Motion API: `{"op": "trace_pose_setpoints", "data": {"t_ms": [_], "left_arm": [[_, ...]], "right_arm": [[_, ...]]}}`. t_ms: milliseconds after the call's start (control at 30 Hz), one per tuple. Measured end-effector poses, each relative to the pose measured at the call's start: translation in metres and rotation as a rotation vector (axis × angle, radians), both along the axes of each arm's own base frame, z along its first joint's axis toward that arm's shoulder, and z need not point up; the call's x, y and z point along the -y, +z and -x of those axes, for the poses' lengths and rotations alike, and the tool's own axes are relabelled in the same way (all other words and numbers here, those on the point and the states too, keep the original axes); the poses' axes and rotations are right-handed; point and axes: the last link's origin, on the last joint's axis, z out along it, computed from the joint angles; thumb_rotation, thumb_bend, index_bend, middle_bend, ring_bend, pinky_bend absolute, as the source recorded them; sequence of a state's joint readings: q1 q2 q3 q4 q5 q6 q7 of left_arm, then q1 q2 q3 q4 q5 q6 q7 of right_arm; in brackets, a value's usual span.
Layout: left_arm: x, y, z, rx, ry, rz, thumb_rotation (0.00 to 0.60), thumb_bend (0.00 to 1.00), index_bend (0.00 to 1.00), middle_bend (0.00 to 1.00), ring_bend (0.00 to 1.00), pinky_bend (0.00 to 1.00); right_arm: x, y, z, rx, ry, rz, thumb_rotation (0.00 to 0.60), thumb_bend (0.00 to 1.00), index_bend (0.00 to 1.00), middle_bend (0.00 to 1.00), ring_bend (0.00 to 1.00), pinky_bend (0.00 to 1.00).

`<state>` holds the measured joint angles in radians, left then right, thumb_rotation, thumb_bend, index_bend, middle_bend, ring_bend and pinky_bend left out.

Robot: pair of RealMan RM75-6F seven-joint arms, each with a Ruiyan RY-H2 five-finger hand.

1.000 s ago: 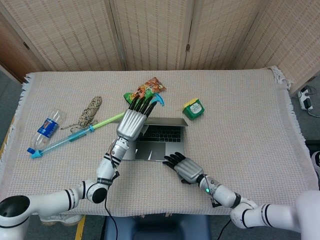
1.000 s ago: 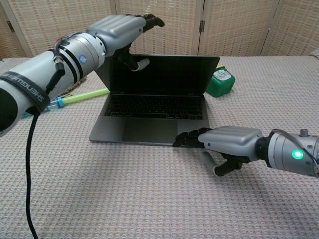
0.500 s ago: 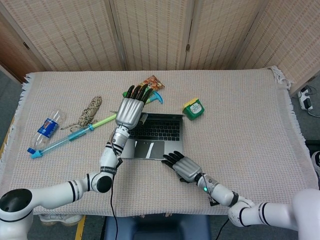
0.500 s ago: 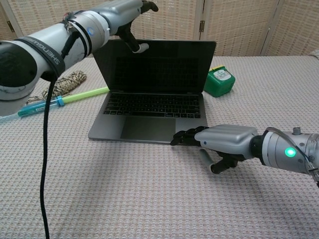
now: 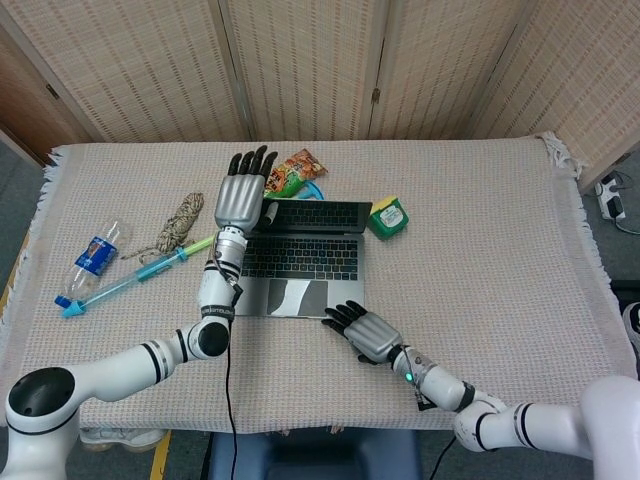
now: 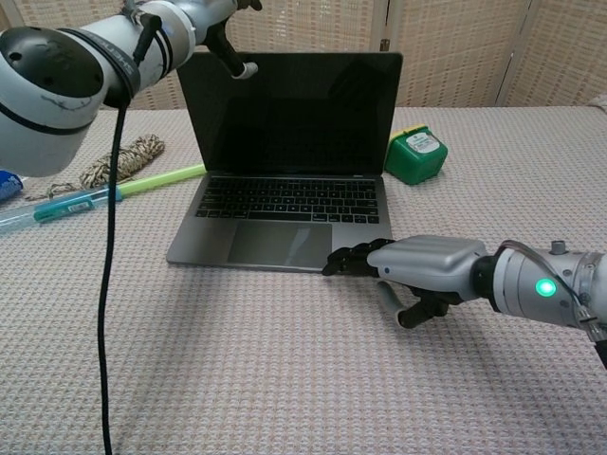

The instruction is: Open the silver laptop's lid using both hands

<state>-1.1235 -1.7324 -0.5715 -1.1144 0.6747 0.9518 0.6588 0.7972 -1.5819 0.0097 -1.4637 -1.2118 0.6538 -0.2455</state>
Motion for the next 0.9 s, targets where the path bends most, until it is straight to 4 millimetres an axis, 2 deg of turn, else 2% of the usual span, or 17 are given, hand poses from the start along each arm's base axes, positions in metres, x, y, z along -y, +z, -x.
{"op": "trace_pose_setpoints", "data": {"t_ms": [400,667,900], "left_arm": [[-0.028,0.015,0.015,0.012,0.156,-0.033,0.6,0.43,0.0,0.0,0.0,0.0],[-0.037,0.019,0.023,0.011,0.244,-0.046,0.6,0.43,0.0,0.0,0.0,0.0],[-0.04,0.029,0.04,0.02,0.288,-0.053,0.6,0.43,0.0,0.0,0.0,0.0]], "right_arm": [[0.002,0.0,-0.001,-0.001,0.001,0.005,0.6,0.99,0.0,0.0,0.02,0.0],[0.003,0.002,-0.001,-0.003,0.0,0.014,0.6,0.99,0.0,0.0,0.02,0.0],[0.002,0.003,-0.001,0.006,0.002,0.021,0.6,0.99,0.0,0.0,0.02,0.0]]}}
